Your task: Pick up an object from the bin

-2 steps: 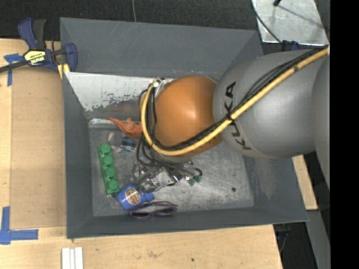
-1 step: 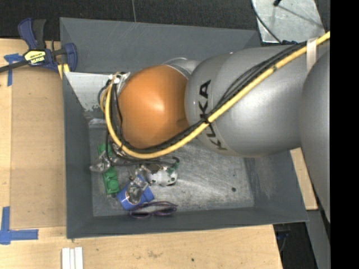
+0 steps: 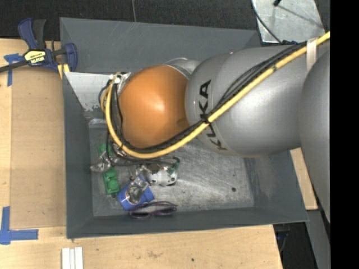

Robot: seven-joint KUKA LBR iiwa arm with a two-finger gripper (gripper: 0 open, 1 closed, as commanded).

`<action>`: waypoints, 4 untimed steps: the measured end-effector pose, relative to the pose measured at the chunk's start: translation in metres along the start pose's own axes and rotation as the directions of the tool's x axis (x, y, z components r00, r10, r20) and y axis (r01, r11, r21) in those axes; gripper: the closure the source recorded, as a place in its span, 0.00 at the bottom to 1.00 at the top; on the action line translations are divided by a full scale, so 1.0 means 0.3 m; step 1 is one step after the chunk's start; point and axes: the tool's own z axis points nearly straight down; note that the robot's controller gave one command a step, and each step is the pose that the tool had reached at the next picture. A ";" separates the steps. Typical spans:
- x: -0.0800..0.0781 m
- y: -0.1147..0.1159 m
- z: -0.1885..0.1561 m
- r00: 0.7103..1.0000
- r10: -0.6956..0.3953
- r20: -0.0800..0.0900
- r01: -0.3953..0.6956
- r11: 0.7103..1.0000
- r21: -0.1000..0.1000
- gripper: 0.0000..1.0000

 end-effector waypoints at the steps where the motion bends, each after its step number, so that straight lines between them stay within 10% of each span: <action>1: -0.018 -0.055 0.361 0.962 -0.274 0.017 0.274 0.962 0.004 1.00; 4: -0.039 -0.109 0.110 0.969 -0.246 -0.001 0.246 0.969 -0.001 1.00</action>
Offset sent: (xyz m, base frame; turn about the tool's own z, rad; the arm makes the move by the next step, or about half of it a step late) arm 0.0000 0.0000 0.0000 0.0000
